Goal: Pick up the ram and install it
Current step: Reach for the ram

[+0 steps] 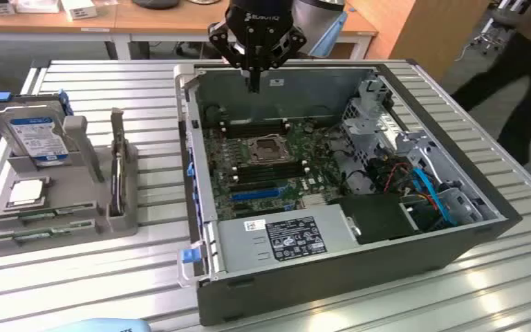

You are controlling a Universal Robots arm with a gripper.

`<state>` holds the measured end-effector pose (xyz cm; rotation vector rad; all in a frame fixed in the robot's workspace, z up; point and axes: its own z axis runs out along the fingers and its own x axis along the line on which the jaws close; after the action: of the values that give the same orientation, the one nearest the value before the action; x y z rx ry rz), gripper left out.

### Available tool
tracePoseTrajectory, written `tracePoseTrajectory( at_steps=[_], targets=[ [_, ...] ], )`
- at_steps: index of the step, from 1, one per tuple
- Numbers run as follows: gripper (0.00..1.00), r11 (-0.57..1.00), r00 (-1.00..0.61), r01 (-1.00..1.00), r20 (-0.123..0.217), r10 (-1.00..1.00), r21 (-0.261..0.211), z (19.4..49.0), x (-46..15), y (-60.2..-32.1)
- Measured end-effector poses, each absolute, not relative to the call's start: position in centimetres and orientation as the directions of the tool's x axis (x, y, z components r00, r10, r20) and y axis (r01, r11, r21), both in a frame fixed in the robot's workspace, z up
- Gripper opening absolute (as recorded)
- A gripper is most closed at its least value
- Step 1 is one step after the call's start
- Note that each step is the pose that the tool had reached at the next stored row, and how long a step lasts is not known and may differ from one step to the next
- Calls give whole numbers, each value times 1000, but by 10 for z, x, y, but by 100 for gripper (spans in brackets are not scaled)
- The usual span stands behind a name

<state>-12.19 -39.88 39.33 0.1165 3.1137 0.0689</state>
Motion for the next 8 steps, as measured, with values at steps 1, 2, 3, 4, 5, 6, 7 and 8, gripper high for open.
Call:
tracePoseTrajectory(
  at_steps=[1,2,3,4,5,6,7,8],
  targets=[
    [10,996,-997,74,-23,75,45,393,-122,-399],
    [10,996,-997,74,-23,75,45,393,-122,-399],
    [10,996,-997,74,-23,75,45,393,-122,-399],
    [10,996,-997,74,-23,75,45,393,-122,-399],
    [10,996,-997,74,-23,75,45,393,-122,-399],
    [10,996,-997,74,-23,75,45,393,-122,-399],
    [10,996,-997,74,-23,75,45,393,-122,-399],
    [10,996,-997,74,-23,75,45,393,-122,-399]
  ],
)
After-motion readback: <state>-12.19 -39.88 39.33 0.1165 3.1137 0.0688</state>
